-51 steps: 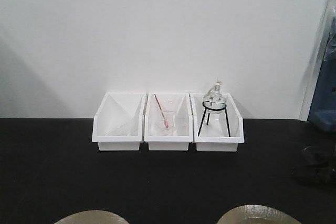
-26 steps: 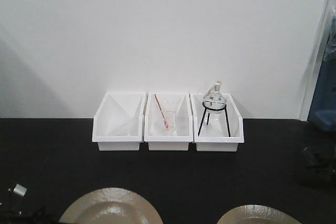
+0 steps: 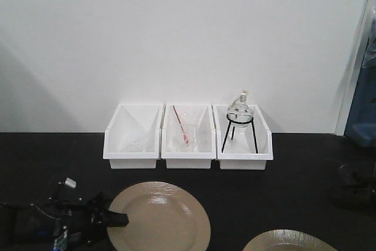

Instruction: Arrange circular plates on left workspace

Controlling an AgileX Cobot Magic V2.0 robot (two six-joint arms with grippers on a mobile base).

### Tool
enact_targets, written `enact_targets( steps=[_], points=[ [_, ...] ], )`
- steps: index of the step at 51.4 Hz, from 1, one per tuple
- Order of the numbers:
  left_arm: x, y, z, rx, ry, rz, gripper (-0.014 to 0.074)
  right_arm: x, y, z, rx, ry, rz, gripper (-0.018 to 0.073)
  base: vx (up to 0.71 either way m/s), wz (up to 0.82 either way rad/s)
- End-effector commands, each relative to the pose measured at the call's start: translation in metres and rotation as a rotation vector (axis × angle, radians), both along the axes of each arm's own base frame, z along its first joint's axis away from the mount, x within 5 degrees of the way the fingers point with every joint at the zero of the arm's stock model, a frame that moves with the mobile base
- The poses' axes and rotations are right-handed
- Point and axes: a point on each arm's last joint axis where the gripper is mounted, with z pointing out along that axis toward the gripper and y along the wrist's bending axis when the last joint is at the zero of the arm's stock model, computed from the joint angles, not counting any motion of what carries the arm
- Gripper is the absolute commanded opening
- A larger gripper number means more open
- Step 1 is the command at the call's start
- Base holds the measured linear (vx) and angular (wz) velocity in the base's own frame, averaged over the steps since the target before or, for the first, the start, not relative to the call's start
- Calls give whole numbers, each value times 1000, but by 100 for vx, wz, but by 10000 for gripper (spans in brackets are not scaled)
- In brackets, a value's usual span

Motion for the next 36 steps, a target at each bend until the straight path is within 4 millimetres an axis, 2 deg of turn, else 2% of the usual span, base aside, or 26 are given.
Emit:
enact_targets(
  steps=[1,10,16,22,29,36],
  points=[
    [12,-17,36,-166,-78,5,-1,0,0,19,28,-79,-17,-3,0,0],
    [19,-25,23,-124,-64,13,8,1,0,19,25,-80,-21,-3,0,0],
    [20,-24,21,-75,-96,4,65,1,0,19,24,-80,-22,-3,0,0],
    [18,-26,22,-51,-175,-60,202,1,0,19,24,-81,-23,-3,0,0],
    [17,-27,23,-54,-186,-74,407,1,0,19,24,-81,-23,-1,0,0],
    [18,-24,24,-52,-188,-65,557,1,0,19,17,-83,-19,-1,0,0]
  ],
)
